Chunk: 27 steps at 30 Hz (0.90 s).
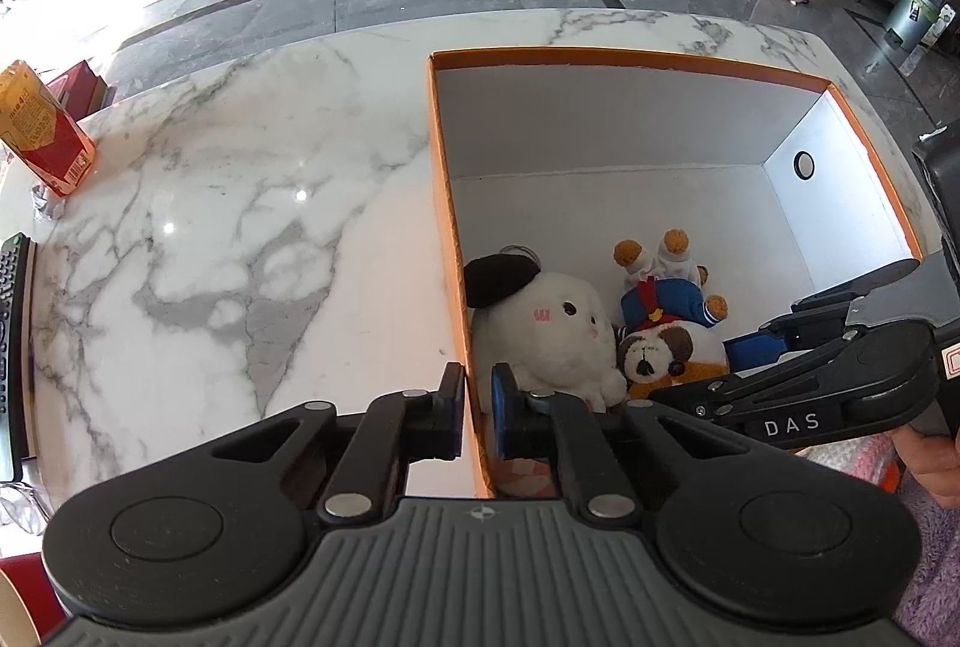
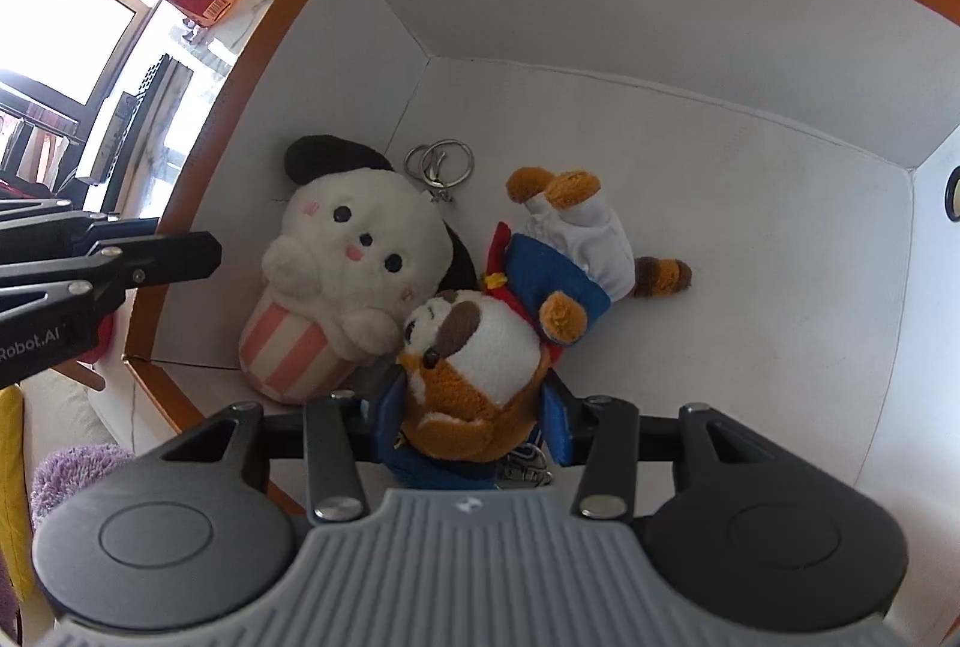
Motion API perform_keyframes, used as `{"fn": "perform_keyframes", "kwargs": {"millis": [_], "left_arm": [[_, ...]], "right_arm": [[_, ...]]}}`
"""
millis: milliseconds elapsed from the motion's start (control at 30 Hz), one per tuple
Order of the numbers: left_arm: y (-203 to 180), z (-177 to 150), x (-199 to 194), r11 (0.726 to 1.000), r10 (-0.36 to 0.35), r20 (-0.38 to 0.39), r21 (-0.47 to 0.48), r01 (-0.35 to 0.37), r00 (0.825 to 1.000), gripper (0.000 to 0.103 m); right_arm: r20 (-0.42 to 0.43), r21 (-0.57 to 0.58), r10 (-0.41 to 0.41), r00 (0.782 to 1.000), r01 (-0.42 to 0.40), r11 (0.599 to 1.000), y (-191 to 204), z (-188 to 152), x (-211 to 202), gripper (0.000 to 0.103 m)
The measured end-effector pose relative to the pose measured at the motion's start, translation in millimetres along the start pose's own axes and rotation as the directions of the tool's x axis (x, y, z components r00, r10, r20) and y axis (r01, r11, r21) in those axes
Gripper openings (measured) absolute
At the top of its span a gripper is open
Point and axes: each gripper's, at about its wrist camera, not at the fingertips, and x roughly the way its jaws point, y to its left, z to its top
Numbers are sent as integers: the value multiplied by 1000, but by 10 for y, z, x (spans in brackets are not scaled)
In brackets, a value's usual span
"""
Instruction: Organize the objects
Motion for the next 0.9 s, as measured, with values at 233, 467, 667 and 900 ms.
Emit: {"fn": "perform_keyframes", "kwargs": {"millis": [233,467,667,900], "left_arm": [[23,-186,-90,1000,14,4,-16,-13,1000,7],[52,-316,-146,1000,17,8,-25,-16,1000,8],[66,-335,-166,999,7,16,-45,-6,1000,11],[52,-375,-374,997,58,94,-56,-53,994,22]], "right_arm": [[-14,-25,-1,1000,0,1000,105,-84,35,48],[-27,-42,1,1000,-2,999,205,-165,61,48],[-25,-23,-12,1000,12,1000,187,-174,33,54],[14,-19,-53,999,53,998,242,-213,-58,62]]}}
